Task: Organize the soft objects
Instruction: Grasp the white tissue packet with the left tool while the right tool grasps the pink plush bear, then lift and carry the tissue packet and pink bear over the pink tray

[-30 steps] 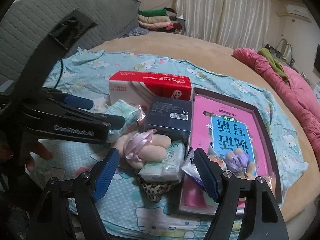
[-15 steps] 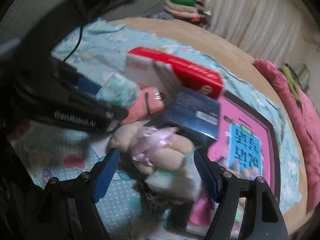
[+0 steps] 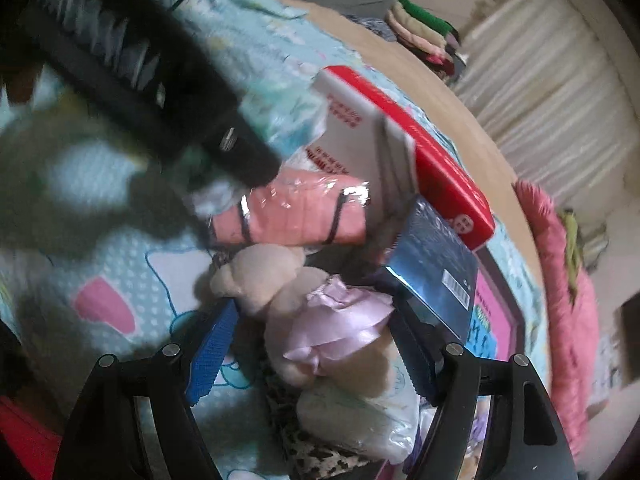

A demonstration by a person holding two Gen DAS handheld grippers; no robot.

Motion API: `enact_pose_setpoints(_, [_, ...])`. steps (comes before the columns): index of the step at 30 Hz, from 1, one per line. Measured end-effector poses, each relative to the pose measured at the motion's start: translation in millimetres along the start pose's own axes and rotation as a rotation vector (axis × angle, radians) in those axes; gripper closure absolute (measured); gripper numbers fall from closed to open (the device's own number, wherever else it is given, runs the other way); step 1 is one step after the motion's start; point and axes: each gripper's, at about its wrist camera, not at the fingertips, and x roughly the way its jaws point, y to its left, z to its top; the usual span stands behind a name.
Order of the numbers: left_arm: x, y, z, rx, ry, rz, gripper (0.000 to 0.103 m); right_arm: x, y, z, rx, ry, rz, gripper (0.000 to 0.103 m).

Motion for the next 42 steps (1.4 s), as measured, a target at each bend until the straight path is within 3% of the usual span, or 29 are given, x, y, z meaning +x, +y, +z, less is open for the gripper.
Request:
enact_pose_setpoints(5, [-10, 4, -5, -0.011, -0.009, 0.012, 0.054, 6, 6, -5, -0.051, 0.015, -0.056, 0.054])
enact_pose_setpoints(8, [-16, 9, -8, -0.023, -0.021, 0.014, 0.054, -5, -8, -6, 0.049, -0.030, 0.044, 0.063])
enact_pose_setpoints(11, [-25, 12, -9, -0.031, -0.035, 0.039, 0.054, -14, -22, -8, 0.181, -0.084, 0.247, 0.063])
enact_pose_setpoints(13, [-36, 13, -9, -0.031, -0.055, 0.047, 0.054, -14, -25, -8, 0.246, -0.074, 0.325, 0.063])
enact_pose_setpoints(21, [-59, 22, -11, -0.049, -0.099, 0.072, 0.054, -24, -21, -7, 0.277, -0.092, 0.408, 0.064])
enact_pose_setpoints(24, [-62, 20, -12, -0.046, -0.105, 0.095, 0.054, -39, -14, -5, 0.318, -0.106, 0.420, 0.064])
enact_pose_setpoints(33, [-86, 6, -12, -0.045, -0.165, 0.143, 0.054, -65, -41, -15, 0.413, -0.185, 0.314, 0.064])
enact_pose_setpoints(42, [-109, -12, -10, -0.062, -0.214, 0.136, 0.054, -90, -68, -32, 0.511, -0.260, 0.270, 0.064])
